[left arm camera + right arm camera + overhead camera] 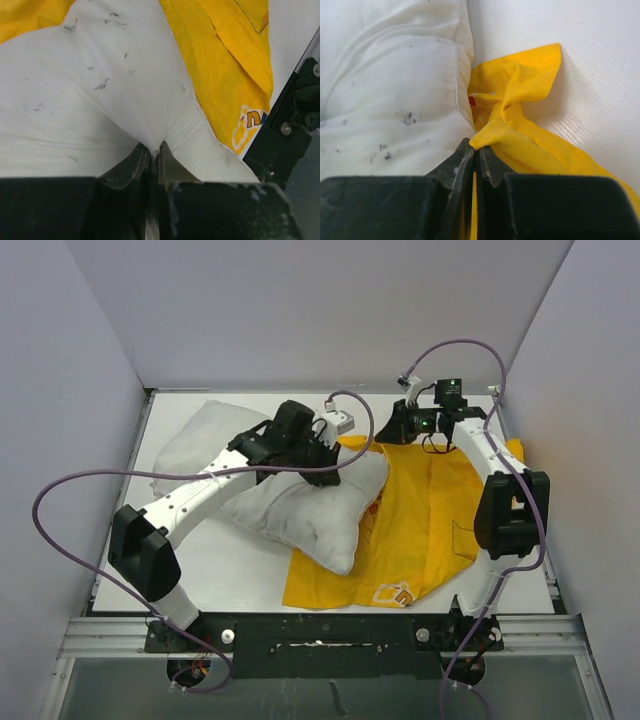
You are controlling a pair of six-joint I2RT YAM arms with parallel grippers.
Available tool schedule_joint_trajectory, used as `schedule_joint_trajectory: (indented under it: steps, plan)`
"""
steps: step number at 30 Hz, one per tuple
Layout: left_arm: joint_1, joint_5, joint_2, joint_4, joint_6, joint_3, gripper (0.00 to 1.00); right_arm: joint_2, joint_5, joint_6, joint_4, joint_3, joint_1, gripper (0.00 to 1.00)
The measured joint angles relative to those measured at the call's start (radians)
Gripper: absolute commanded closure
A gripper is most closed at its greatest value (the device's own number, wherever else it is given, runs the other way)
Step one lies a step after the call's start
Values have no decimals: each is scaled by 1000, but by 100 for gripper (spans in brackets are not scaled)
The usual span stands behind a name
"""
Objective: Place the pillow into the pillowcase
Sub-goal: Stuff the pillow into the pillowcase.
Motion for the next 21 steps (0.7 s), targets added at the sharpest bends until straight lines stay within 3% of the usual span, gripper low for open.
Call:
schedule_joint_trajectory:
  steps: [5,14,21]
  plan:
    - [-35,-13,29,-72,64,44,100,0,-24,-33,-38,35,2,100]
    - [23,-39,109,-141,158,108,100,-8,-77,-147,-160,39,23,100]
    - [-75,-71,215,-113,175,216,100,-8,-119,-53,-175,106,89,100]
